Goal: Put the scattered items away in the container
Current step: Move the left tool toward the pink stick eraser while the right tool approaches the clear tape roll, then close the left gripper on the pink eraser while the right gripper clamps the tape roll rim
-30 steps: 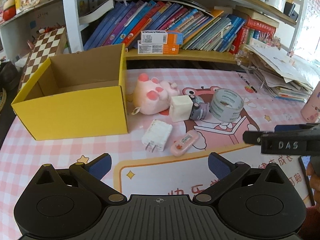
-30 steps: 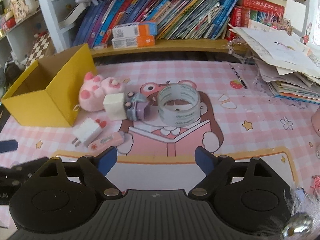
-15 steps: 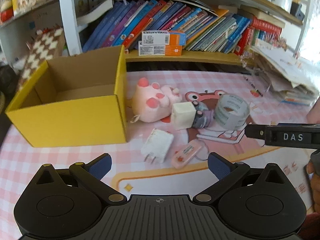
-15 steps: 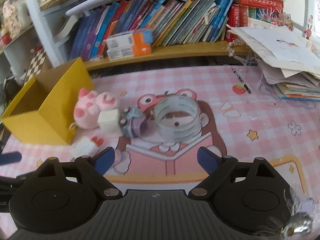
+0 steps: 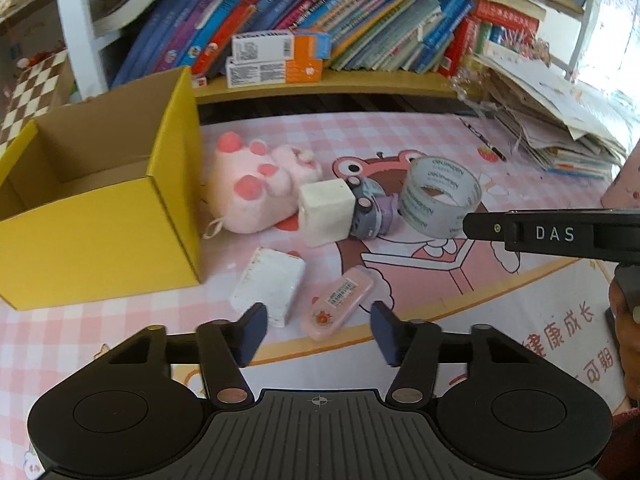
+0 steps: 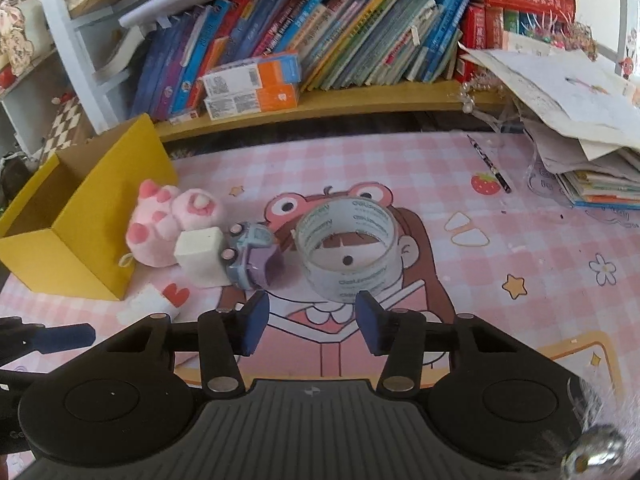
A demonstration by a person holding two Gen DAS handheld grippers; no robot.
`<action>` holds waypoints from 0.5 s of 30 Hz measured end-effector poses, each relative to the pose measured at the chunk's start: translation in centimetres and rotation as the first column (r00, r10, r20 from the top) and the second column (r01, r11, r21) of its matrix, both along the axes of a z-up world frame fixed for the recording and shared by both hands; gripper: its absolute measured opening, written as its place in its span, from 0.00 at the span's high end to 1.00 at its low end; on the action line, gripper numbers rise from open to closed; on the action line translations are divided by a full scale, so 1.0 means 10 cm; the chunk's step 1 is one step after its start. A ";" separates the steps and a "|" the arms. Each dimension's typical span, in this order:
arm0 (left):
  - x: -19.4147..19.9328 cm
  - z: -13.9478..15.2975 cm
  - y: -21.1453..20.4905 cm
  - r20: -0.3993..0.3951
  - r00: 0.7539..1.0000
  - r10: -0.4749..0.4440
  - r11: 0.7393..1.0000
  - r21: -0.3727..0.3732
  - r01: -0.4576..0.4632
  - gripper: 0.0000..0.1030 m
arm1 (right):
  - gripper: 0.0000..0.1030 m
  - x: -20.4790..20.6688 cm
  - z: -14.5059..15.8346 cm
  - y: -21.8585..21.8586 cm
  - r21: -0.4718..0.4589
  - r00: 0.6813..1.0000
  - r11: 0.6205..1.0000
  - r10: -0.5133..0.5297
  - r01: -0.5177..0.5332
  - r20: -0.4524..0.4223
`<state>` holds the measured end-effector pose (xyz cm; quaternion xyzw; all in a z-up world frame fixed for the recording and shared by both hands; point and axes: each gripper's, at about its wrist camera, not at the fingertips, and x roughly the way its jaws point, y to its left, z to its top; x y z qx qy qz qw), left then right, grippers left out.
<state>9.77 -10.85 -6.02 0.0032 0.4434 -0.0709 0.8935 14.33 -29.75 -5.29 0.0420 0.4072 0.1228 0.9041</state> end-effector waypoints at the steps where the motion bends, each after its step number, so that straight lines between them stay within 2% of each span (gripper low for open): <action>1: 0.02 -0.03 -0.01 -0.010 1.000 -0.007 1.000 0.002 0.007 0.56 | 0.55 0.02 -0.02 0.00 -0.001 1.000 1.000 -0.003 0.003 -0.009; 10: 0.15 -0.19 -0.11 -0.045 0.997 -0.065 0.997 0.032 0.067 0.58 | 0.55 0.08 -0.13 0.03 0.000 0.999 1.000 0.015 -0.015 -0.042; 15: 0.25 -0.26 -0.15 -0.038 0.995 -0.089 0.995 0.051 0.090 0.58 | 0.55 0.18 -0.12 -0.02 -0.007 0.999 0.999 -0.035 0.035 -0.028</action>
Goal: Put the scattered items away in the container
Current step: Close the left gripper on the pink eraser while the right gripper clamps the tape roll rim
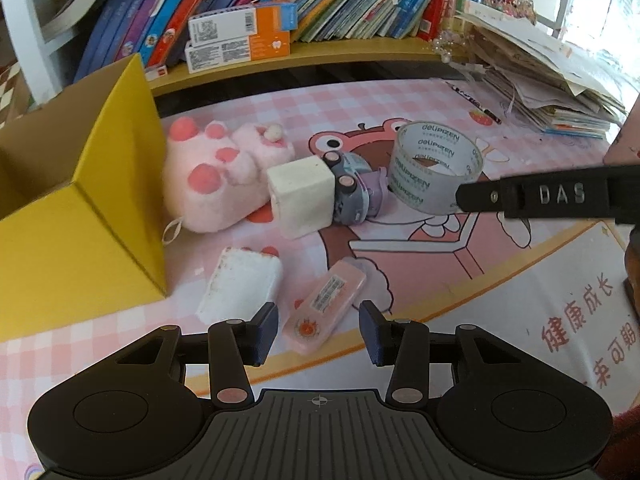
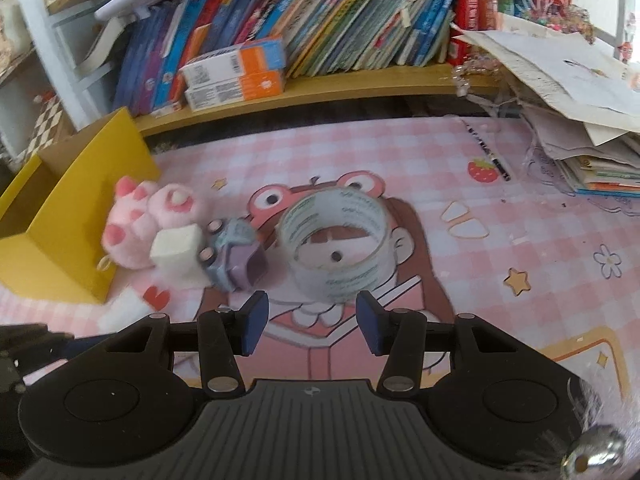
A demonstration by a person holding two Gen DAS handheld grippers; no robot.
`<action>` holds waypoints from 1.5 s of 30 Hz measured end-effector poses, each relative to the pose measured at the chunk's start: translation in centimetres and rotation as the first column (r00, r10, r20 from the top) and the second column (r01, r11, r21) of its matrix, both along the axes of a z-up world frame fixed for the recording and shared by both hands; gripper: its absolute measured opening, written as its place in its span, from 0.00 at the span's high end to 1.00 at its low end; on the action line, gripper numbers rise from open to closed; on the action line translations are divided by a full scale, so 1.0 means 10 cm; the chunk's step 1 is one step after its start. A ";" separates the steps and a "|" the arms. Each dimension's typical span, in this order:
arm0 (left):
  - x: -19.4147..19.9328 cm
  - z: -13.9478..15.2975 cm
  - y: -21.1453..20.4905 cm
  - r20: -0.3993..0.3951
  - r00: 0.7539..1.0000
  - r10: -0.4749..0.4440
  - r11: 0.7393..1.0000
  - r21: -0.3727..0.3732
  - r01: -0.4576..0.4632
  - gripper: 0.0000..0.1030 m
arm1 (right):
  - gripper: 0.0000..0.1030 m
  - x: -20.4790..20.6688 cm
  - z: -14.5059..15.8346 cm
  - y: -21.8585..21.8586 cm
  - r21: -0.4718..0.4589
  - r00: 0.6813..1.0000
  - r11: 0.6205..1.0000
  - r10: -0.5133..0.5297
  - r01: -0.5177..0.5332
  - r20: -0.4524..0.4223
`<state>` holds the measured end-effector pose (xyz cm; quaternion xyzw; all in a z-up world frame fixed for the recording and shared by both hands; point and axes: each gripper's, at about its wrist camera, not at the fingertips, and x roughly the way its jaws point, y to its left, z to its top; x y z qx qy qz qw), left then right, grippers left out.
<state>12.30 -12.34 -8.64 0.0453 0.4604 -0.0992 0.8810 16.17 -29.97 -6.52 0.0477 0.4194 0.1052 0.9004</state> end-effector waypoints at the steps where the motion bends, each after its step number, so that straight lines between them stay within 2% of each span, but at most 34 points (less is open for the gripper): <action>1: 0.02 -0.01 -0.01 0.003 1.000 -0.005 1.000 0.005 0.005 0.58 | 0.55 0.03 0.00 -0.02 -0.001 1.000 1.000 -0.013 0.013 0.003; 12: 0.10 -0.13 -0.06 -0.028 0.999 -0.038 0.999 0.018 0.039 0.58 | 0.55 0.30 -0.05 -0.07 -0.062 0.998 0.996 -0.064 0.065 0.010; 18: 0.07 -0.14 -0.09 -0.082 0.995 -0.061 0.997 -0.060 0.056 0.59 | 0.55 0.41 -0.10 -0.07 -0.098 0.998 0.993 -0.068 0.068 0.001; 23: 0.09 -0.16 -0.10 -0.079 0.995 -0.059 0.998 -0.040 0.056 0.60 | 0.55 0.50 -0.16 -0.06 -0.114 0.997 0.991 -0.073 0.070 -0.018; 28: 0.09 -0.17 -0.15 -0.064 0.995 -0.075 0.997 -0.007 0.075 0.62 | 0.63 0.60 -0.24 -0.08 -0.103 0.995 0.992 -0.085 0.079 -0.048; 35: 0.13 -0.17 -0.11 -0.065 0.997 -0.050 0.999 0.005 0.050 0.78 | 0.74 0.65 -0.31 -0.07 -0.096 0.992 0.993 -0.077 0.068 -0.096; 41: 0.11 -0.15 -0.07 -0.086 0.995 -0.041 0.998 -0.040 0.038 0.78 | 0.92 0.59 -0.30 -0.10 -0.080 0.992 0.995 -0.068 0.059 -0.110; 45: 0.07 -0.12 -0.06 -0.078 0.996 -0.037 0.998 -0.055 0.033 0.78 | 0.92 0.50 -0.27 -0.13 -0.073 0.992 0.996 -0.065 0.057 -0.106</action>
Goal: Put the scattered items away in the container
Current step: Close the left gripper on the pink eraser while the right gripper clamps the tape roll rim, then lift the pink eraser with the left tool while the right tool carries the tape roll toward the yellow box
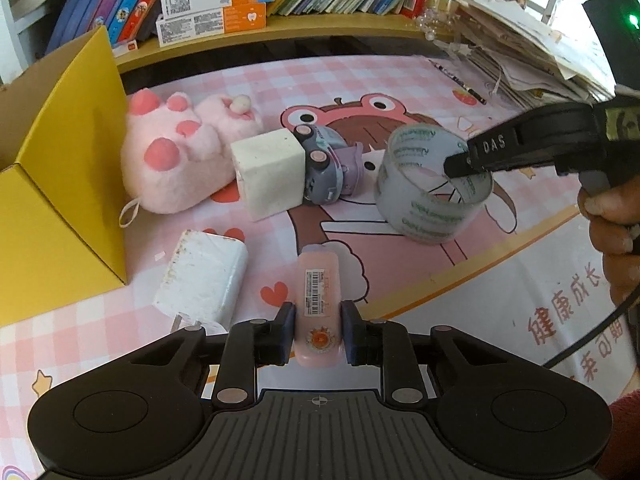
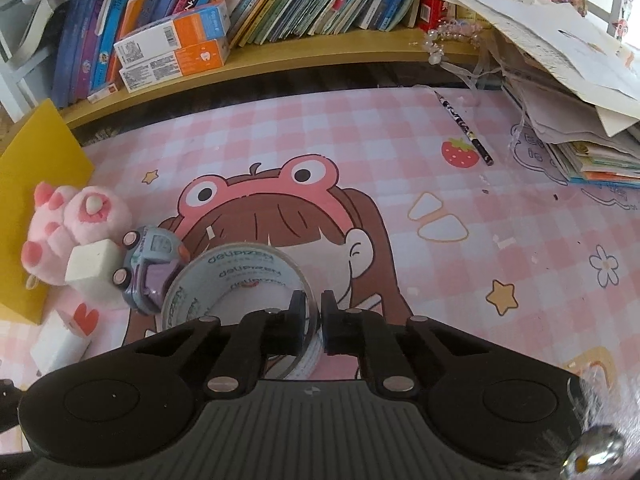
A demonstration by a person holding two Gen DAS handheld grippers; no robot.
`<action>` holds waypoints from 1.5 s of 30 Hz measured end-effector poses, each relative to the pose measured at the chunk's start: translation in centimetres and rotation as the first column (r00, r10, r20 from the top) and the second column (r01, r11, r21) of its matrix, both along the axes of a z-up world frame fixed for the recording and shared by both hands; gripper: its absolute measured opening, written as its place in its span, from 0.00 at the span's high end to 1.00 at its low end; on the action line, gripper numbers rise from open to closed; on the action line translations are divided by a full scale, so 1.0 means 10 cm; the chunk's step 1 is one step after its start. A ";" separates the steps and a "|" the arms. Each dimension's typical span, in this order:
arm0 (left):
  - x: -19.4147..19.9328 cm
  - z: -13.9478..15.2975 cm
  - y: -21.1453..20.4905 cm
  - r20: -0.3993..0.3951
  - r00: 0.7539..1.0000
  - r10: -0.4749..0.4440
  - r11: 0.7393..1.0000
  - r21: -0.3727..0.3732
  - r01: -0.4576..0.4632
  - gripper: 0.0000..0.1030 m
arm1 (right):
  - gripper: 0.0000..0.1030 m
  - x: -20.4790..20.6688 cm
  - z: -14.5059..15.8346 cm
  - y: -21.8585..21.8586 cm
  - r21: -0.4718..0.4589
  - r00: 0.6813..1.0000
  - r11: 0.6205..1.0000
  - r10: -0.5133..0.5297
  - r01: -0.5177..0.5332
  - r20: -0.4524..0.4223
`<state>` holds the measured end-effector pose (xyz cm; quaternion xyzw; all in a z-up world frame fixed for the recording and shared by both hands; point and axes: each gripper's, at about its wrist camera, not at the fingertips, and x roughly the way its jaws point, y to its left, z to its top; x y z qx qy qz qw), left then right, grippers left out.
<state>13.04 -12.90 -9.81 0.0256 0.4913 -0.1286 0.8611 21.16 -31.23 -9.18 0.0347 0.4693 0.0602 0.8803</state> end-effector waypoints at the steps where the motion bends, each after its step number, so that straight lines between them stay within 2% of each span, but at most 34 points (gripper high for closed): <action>1: -0.01 0.02 0.01 0.005 1.000 0.002 1.000 -0.003 -0.002 0.78 | 0.92 -0.03 0.01 -0.01 0.005 1.000 1.000 0.001 -0.001 0.001; 15: -0.27 0.26 0.06 0.081 0.997 0.017 0.999 -0.030 -0.015 0.78 | 0.92 -0.41 0.24 0.07 0.039 0.998 0.997 0.062 -0.063 0.032; 22: -0.45 0.36 0.11 0.109 0.994 0.031 0.999 -0.035 -0.027 0.78 | 0.92 -0.58 0.29 0.13 0.073 0.996 0.993 0.091 -0.092 0.020; 28: -0.57 0.44 0.20 0.130 0.989 0.065 0.997 -0.037 -0.061 0.78 | 0.92 -0.71 0.34 0.16 0.088 0.994 0.990 0.110 -0.112 0.028; 31: -0.61 0.47 0.24 0.138 0.987 0.082 0.996 -0.040 -0.078 0.78 | 0.92 -0.75 0.36 0.16 0.125 0.994 0.986 0.111 -0.113 0.022; 39: -0.70 0.52 0.35 0.154 0.982 0.110 0.993 -0.058 -0.102 0.78 | 0.92 -0.84 0.39 0.26 0.108 0.989 0.984 0.140 -0.143 0.037; 45: -0.74 0.52 0.42 0.159 0.983 0.088 0.995 -0.063 -0.079 0.78 | 0.92 -0.91 0.40 0.34 0.094 0.991 0.987 0.131 -0.133 0.034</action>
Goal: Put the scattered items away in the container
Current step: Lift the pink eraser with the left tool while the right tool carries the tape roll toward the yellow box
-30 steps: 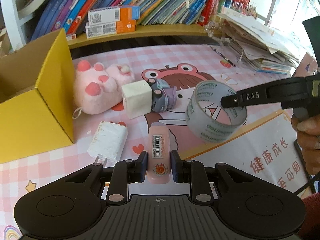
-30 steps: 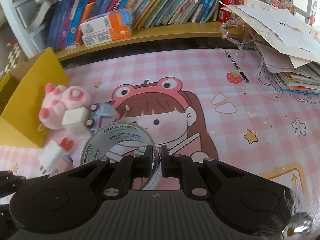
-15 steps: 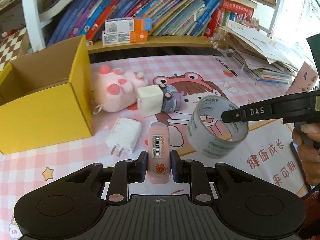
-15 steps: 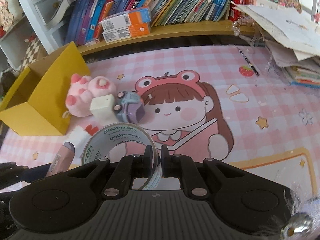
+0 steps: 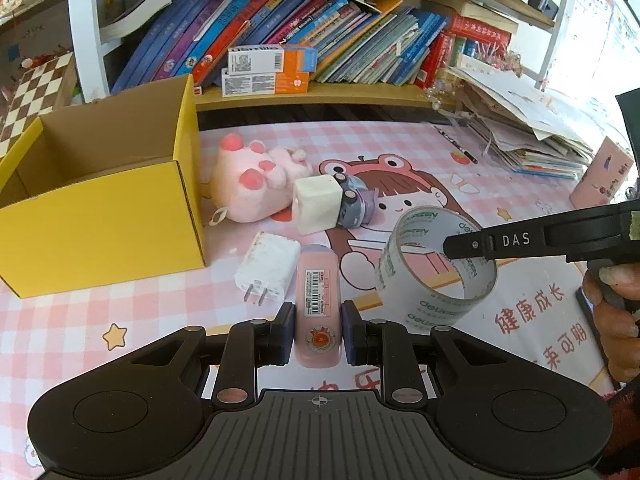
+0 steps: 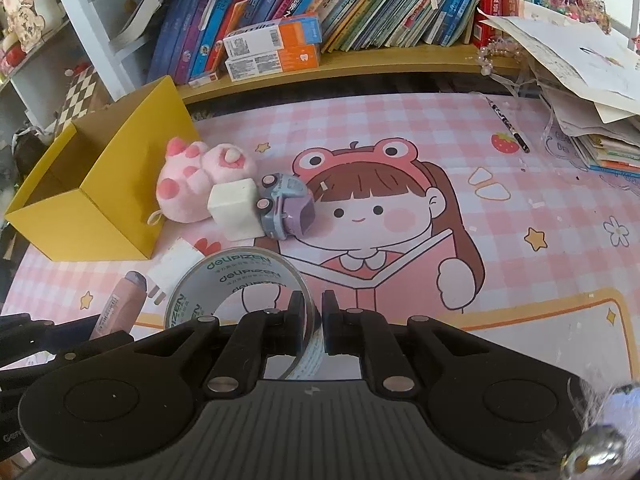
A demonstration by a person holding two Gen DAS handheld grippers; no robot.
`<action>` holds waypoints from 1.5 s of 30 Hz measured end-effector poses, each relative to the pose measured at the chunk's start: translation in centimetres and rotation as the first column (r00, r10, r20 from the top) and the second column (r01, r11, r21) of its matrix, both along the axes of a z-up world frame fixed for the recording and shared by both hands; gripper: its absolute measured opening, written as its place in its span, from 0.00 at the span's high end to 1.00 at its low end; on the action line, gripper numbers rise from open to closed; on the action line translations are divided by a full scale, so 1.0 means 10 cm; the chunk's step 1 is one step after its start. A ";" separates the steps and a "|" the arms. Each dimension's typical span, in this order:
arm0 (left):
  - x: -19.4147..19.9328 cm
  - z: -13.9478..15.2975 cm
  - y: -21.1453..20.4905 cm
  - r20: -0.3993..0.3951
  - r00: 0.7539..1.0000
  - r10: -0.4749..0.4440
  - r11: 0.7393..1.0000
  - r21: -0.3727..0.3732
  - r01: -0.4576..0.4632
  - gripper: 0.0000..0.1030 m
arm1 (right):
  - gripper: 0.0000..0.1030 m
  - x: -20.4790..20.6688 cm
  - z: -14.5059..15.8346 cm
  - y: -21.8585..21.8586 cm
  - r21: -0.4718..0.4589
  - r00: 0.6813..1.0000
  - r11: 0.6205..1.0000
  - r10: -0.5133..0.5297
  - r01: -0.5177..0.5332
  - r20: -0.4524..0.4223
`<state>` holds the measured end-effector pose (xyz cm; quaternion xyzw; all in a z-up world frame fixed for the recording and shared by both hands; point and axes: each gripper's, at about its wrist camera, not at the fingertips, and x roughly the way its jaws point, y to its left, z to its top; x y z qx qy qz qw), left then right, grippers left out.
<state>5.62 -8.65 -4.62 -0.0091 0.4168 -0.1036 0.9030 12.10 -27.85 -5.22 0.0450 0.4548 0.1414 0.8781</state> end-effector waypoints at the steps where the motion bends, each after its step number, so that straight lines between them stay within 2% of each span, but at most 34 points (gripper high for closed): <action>1: -0.01 0.01 0.02 0.001 1.000 -0.005 1.000 -0.001 0.005 0.78 | 0.91 -0.01 0.00 0.02 -0.002 1.000 1.000 -0.003 0.003 -0.001; 23: -0.13 0.20 0.74 0.064 0.990 -0.127 0.992 -0.020 0.128 0.78 | 0.92 -0.39 0.16 0.72 -0.043 0.996 0.996 -0.083 0.085 0.029; 34: -0.21 0.32 1.14 0.120 0.985 -0.125 0.991 -0.029 0.129 0.78 | 0.91 -0.50 0.22 1.11 -0.043 0.994 0.995 -0.093 0.095 0.060; 45: -0.23 0.40 1.43 0.167 0.978 -0.121 0.989 -0.062 0.133 0.78 | 0.92 -0.57 0.32 1.43 -0.077 0.993 0.995 -0.059 0.067 0.098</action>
